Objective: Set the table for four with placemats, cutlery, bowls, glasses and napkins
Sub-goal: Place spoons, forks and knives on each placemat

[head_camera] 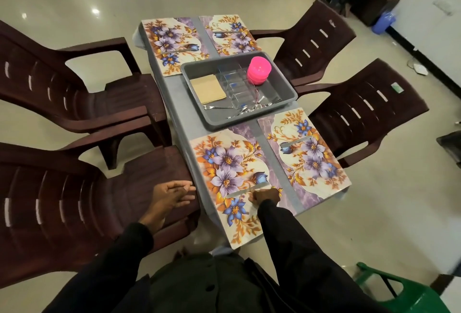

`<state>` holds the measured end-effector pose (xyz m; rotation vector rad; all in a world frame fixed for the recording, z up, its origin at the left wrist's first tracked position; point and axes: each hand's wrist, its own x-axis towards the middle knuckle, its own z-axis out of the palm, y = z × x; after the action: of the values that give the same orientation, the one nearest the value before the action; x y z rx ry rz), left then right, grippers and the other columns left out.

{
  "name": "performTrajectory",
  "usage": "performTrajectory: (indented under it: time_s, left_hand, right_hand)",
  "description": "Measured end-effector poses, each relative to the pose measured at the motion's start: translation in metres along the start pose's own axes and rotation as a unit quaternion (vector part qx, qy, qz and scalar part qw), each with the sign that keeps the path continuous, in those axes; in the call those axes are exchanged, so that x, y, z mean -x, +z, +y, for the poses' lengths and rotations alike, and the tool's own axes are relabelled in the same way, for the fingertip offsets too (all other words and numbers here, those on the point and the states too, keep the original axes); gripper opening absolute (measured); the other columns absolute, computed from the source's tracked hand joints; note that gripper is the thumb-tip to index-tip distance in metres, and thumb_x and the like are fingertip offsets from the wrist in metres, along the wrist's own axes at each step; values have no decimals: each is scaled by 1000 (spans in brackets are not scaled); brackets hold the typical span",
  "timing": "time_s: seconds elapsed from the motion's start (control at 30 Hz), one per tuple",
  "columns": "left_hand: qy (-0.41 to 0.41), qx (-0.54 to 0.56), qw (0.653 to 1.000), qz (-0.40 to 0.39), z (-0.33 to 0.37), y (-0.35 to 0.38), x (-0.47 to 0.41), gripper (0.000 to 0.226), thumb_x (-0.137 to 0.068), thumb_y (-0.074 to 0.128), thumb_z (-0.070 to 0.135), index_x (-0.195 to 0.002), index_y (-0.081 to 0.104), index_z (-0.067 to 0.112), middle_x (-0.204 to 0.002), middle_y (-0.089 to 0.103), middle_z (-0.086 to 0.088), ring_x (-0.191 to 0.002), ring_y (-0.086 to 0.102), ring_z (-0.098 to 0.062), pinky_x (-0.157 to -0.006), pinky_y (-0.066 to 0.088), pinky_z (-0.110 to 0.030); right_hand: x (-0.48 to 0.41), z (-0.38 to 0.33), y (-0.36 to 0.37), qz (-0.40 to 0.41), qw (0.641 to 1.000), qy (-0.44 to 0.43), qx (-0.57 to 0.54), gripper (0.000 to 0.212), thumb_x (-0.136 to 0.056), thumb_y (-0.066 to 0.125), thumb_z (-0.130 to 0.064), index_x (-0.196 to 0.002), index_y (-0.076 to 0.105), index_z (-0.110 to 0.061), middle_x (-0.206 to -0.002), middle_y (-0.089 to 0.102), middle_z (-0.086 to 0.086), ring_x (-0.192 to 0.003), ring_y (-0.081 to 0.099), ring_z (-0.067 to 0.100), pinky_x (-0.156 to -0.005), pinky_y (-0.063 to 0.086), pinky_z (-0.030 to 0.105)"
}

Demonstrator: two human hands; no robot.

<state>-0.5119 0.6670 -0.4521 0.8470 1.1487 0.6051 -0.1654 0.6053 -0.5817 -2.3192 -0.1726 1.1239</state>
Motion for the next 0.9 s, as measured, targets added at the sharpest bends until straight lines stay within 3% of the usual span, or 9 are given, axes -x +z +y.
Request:
performTrajectory:
  time_s: [0.07, 0.2, 0.37, 0.5, 0.67, 0.8, 0.9]
  left_hand:
    - [4, 7, 1000, 1, 1, 5, 3, 25, -94, 70, 16, -114, 70, 3, -103, 78, -12, -94, 76, -32, -81, 64, -38]
    - [5, 17, 1000, 7, 3, 19, 2, 21, -94, 69, 16, -112, 71, 5, -102, 79, -12, -94, 76, -31, -81, 64, -37]
    - [17, 35, 999, 5, 15, 44, -6, 21, -95, 68, 14, -112, 71, 2, -104, 78, -13, -94, 76, -33, -78, 64, -33]
    - [29, 46, 998, 16, 33, 70, -23, 25, -95, 69, 14, -114, 70, -1, -104, 78, -16, -96, 75, -37, -85, 62, -42]
    - [31, 64, 996, 57, 53, 105, -54, 35, -86, 76, 19, -113, 70, -1, -104, 77, -19, -93, 75, -37, -84, 63, -44]
    - [21, 84, 990, 114, 66, 137, -81, 19, -93, 70, 8, -109, 71, -2, -101, 77, -20, -83, 77, -31, -72, 65, -34]
    - [13, 98, 985, 140, 75, 159, -103, 21, -96, 67, 7, -114, 69, -3, -105, 77, -19, -93, 76, -35, -76, 65, -36]
  right_hand:
    - [46, -23, -10, 31, 998, -14, 54, 61, -68, 88, -30, -116, 67, 1, -116, 71, 11, -112, 67, 32, -98, 54, 35]
    - [77, -45, -30, -15, 999, -47, -17, 8, -76, 81, -5, -83, 76, -8, -90, 76, 14, -84, 76, 28, -83, 63, 43]
    - [89, -87, -59, -76, 988, -122, -48, 15, -80, 76, 3, -93, 74, -3, -89, 76, 18, -79, 76, 31, -80, 64, 46]
    - [79, -122, -75, -125, 971, -196, -55, 17, -87, 66, 11, -104, 68, 6, -94, 74, 25, -76, 74, 29, -73, 63, 38]
    - [36, -163, -77, -170, 951, -256, -22, 13, -88, 65, 10, -99, 69, 5, -89, 75, 24, -84, 74, 41, -78, 63, 45]
    - [-6, -195, -81, -194, 935, -296, -3, 13, -88, 63, 11, -95, 70, 2, -82, 73, 24, -75, 74, 35, -74, 63, 45]
    - [-40, -218, -84, -219, 929, -298, -8, 13, -87, 63, 13, -92, 69, 2, -80, 72, 26, -67, 72, 29, -68, 63, 40]
